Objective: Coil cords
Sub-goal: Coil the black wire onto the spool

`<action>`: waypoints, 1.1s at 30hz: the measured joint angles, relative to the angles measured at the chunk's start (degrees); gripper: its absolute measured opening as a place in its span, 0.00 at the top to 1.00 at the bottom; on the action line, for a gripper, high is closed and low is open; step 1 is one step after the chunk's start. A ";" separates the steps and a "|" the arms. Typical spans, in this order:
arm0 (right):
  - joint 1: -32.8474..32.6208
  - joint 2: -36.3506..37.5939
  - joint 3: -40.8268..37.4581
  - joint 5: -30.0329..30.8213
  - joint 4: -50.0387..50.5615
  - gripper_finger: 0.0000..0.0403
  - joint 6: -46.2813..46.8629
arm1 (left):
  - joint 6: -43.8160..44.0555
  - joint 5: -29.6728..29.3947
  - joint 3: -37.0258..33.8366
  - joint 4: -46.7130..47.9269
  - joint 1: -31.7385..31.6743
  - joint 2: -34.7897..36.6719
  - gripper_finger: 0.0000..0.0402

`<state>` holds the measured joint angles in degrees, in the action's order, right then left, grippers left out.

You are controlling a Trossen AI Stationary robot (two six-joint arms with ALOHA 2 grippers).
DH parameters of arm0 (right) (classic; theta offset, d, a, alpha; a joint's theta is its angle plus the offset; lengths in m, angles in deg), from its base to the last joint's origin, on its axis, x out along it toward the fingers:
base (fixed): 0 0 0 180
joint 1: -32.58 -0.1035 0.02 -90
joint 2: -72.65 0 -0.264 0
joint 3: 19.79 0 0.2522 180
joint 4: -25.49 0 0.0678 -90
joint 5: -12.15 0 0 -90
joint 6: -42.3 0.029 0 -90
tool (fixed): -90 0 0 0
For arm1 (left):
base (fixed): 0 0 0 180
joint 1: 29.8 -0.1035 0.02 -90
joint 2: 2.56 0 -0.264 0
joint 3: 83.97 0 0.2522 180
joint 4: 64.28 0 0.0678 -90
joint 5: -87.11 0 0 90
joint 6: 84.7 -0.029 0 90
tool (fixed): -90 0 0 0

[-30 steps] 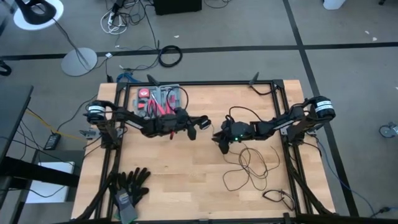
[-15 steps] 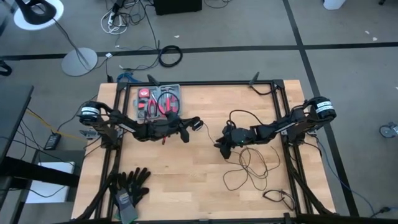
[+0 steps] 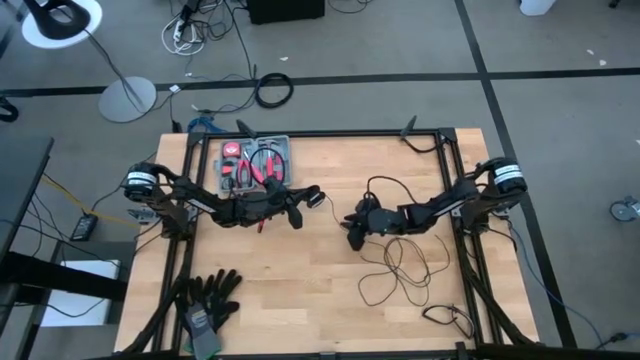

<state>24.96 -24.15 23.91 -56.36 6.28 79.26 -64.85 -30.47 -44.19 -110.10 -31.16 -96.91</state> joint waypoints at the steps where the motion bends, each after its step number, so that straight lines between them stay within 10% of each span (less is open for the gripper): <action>1: -0.26 -1.11 0.36 0.06 -0.47 0.70 -0.64 | -0.04 -0.01 0.00 0.01 0.00 0.00 1.00; 33: 0.98 -3.73 3.86 -0.01 1.27 0.79 -6.58 | -0.32 0.29 0.00 0.09 -0.01 -0.07 1.00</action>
<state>25.95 -27.87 27.77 -56.37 7.55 72.68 -65.17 -30.18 -44.19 -110.02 -31.17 -96.97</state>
